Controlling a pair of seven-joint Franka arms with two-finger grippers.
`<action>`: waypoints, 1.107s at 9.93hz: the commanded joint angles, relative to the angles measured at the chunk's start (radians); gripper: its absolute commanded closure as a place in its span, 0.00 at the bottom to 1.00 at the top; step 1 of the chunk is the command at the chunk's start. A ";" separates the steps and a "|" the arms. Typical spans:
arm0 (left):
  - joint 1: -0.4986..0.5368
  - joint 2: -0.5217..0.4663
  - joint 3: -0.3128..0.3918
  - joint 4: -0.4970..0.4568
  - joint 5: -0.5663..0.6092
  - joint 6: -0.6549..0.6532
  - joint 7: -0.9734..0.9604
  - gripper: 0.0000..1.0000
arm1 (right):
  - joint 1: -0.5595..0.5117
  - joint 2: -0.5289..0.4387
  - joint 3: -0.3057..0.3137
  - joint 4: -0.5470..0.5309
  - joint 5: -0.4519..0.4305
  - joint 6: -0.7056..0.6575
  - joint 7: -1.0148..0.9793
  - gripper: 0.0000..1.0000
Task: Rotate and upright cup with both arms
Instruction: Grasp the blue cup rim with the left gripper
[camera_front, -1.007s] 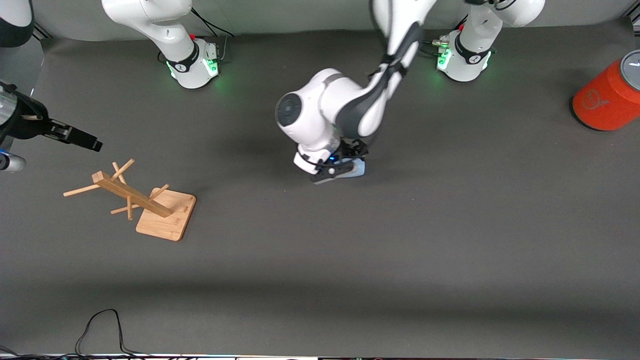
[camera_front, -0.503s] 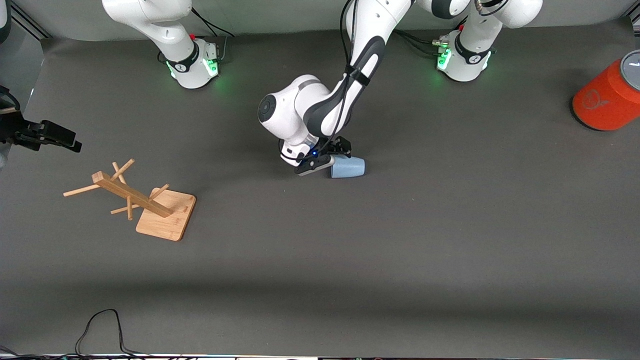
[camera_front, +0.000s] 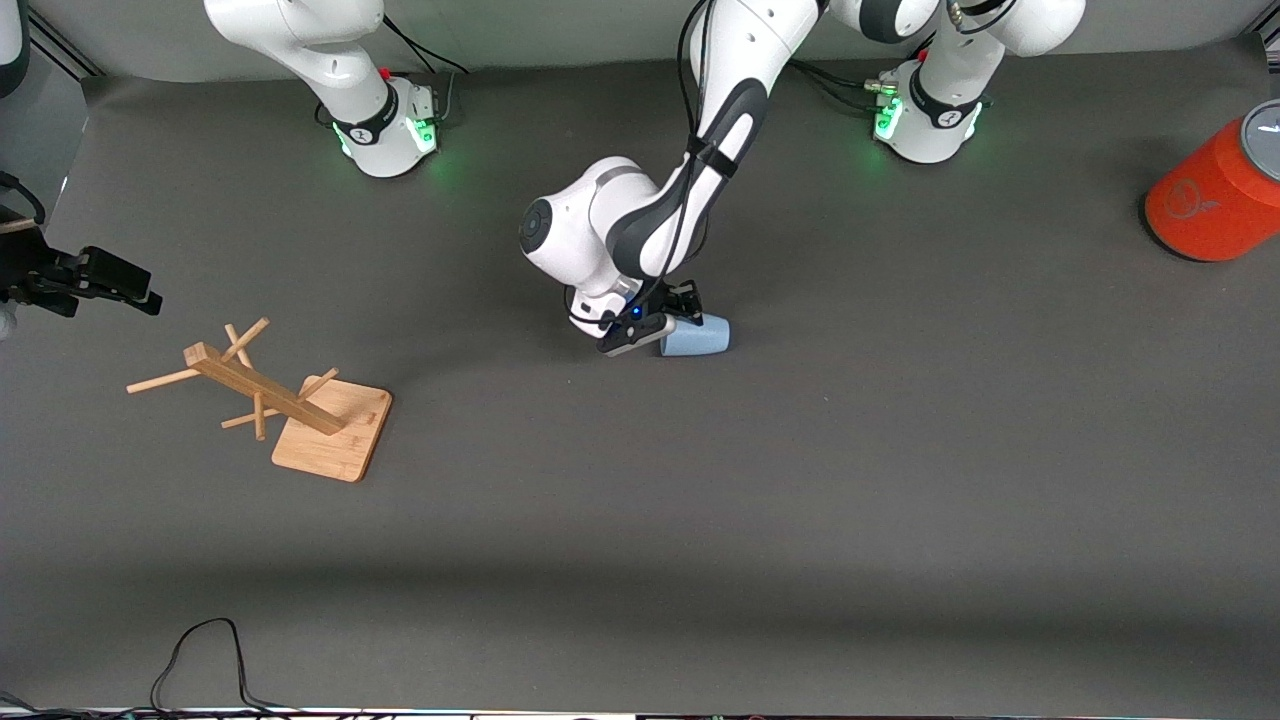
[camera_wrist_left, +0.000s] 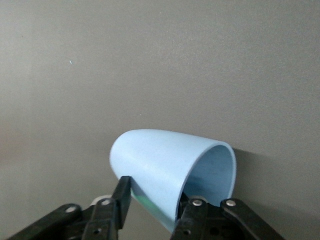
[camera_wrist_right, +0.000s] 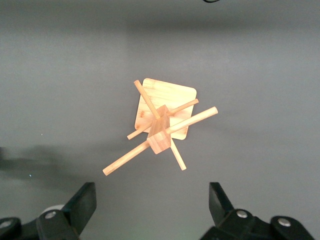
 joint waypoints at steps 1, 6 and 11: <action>-0.009 0.005 0.007 0.032 0.003 -0.031 -0.009 1.00 | -0.003 -0.019 0.006 -0.014 -0.005 0.012 -0.023 0.00; 0.116 -0.078 0.008 0.034 -0.153 -0.056 0.235 1.00 | 0.005 -0.018 0.011 -0.013 -0.013 0.014 -0.025 0.00; 0.304 -0.199 0.008 -0.117 -0.495 -0.006 0.682 1.00 | 0.002 -0.006 0.005 0.005 -0.004 0.003 -0.023 0.00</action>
